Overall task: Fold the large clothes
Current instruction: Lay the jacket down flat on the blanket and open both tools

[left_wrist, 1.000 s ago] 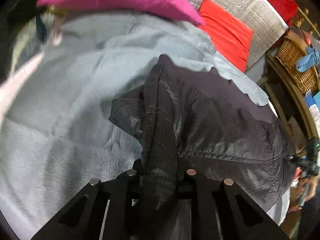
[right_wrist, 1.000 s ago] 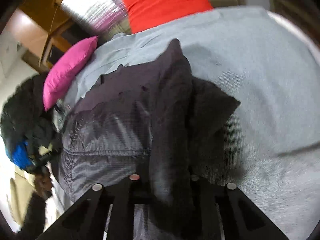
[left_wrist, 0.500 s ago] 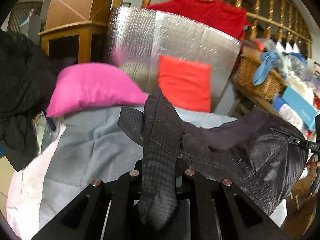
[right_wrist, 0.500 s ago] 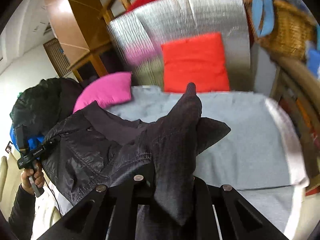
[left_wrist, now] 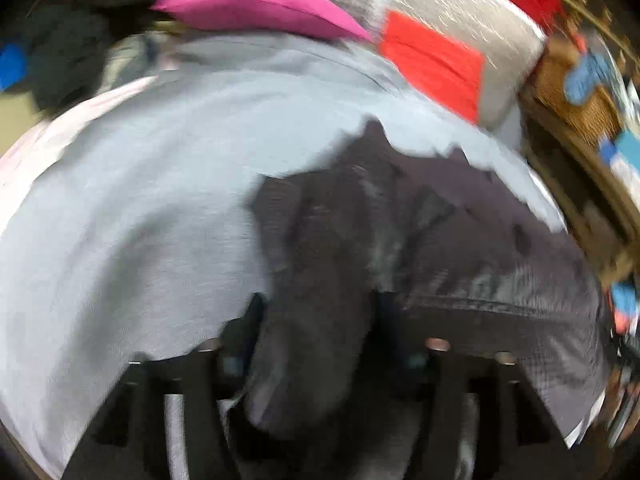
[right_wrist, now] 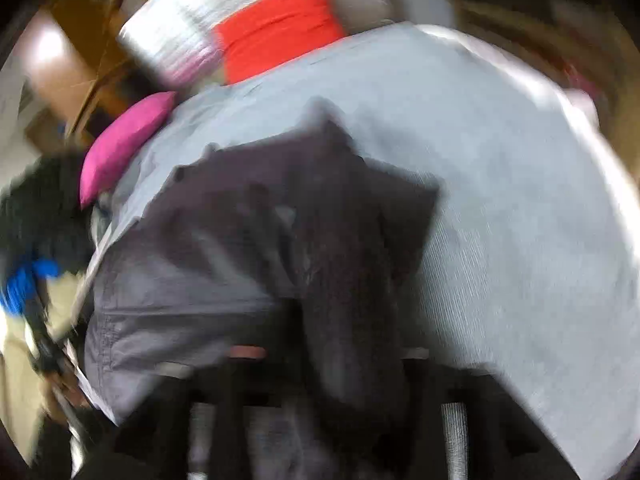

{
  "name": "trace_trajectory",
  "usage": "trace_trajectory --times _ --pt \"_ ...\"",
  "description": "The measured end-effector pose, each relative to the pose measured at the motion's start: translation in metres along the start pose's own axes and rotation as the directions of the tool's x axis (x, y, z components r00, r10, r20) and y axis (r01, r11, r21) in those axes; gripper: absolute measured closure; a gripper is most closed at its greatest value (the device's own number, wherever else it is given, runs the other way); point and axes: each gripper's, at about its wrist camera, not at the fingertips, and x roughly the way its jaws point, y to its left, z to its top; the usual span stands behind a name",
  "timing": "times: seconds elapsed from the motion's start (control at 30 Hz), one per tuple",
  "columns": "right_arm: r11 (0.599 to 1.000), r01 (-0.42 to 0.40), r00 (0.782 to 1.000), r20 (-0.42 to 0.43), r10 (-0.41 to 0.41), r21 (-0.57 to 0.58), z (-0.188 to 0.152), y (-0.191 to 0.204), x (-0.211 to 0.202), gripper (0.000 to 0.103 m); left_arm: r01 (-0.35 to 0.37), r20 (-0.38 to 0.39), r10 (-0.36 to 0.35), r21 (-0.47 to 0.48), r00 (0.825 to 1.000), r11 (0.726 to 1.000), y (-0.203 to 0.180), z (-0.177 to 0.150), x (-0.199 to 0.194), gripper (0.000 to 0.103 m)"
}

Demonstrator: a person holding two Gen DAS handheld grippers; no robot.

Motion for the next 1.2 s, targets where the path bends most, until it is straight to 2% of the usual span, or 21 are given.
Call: trace_trajectory --times 0.07,0.1,0.17,0.2,0.3,0.37,0.43,0.5,0.6,0.67,0.7,0.8,0.93,1.0,1.07,1.13,1.2 --pt "0.993 -0.034 0.999 0.040 0.029 0.113 -0.003 -0.016 -0.015 0.036 -0.013 -0.003 0.013 -0.013 1.000 1.000 0.006 0.009 -0.015 0.027" --pt "0.992 -0.034 0.998 0.060 0.027 0.120 -0.002 -0.019 -0.025 0.036 -0.028 0.007 0.028 -0.005 1.000 1.000 0.008 0.014 -0.024 0.027" --pt "0.993 0.029 0.995 0.091 -0.039 0.110 0.003 -0.018 -0.044 0.036 -0.093 0.043 0.093 0.002 0.995 0.996 0.012 0.020 -0.043 0.027" --pt "0.993 0.042 0.993 0.109 -0.054 0.107 0.005 -0.015 -0.055 0.036 -0.101 0.067 0.100 0.004 0.993 0.995 0.012 0.020 -0.052 0.027" --pt "0.998 0.058 0.977 0.204 -0.060 0.018 0.013 0.021 -0.088 0.036 -0.125 0.116 0.118 0.053 0.986 0.991 -0.006 0.016 -0.075 0.027" --pt "0.995 0.012 0.976 0.219 0.009 -0.095 0.014 0.062 -0.096 0.026 -0.134 0.137 0.119 0.103 0.983 0.986 -0.032 0.015 -0.079 0.027" --pt "0.977 0.026 0.979 0.203 0.019 -0.214 0.008 0.098 -0.087 0.025 -0.143 0.151 0.120 0.155 0.981 0.978 -0.052 0.007 -0.084 0.025" --pt "0.960 0.057 0.985 0.172 -0.010 -0.272 0.000 0.120 -0.066 0.025 -0.149 0.163 0.116 0.207 0.980 0.967 -0.073 -0.001 -0.082 0.024" --pt "0.949 0.165 0.981 0.146 -0.129 -0.268 -0.006 0.114 -0.031 0.025 -0.162 0.142 0.130 0.245 0.981 0.956 -0.092 -0.018 -0.075 0.024" --pt "0.944 0.236 0.971 0.101 -0.218 -0.230 -0.010 0.096 -0.013 0.025 -0.154 0.119 0.128 0.250 0.985 0.956 -0.098 -0.024 -0.067 0.024" --pt "0.947 0.247 0.968 0.083 -0.235 -0.204 -0.012 0.090 -0.005 0.025 -0.149 0.109 0.125 0.251 0.986 0.956 -0.100 -0.026 -0.065 0.024" --pt "0.950 0.242 0.967 0.132 -0.219 -0.197 -0.012 0.103 -0.014 0.025 -0.138 0.096 0.118 0.247 0.988 0.959 -0.107 -0.030 -0.058 0.024" --pt "0.934 0.219 0.964 0.212 -0.162 -0.283 -0.022 0.137 -0.029 0.024 -0.134 0.076 0.119 0.251 0.990 0.959 -0.111 -0.031 -0.048 0.024" --pt "0.915 0.224 0.961 0.231 -0.151 -0.334 -0.032 0.154 -0.024 0.019 -0.134 0.068 0.120 0.249 0.990 0.959 -0.111 -0.032 -0.044 0.024" --pt "0.892 0.249 0.962 0.201 -0.184 -0.376 -0.040 0.161 -0.003 0.018 -0.136 0.056 0.126 0.248 0.990 0.959 -0.110 -0.033 -0.040 0.024" --pt "0.889 0.272 0.962 0.111 -0.249 -0.368 -0.044 0.157 0.027 0.018 -0.140 0.044 0.133 0.242 0.990 0.960 -0.109 -0.034 -0.036 0.024" --pt "0.892 0.286 0.958 0.116 -0.261 -0.351 -0.045 0.155 0.033 0.018 -0.139 0.033 0.134 0.242 0.990 0.960 -0.108 -0.036 -0.034 0.024"
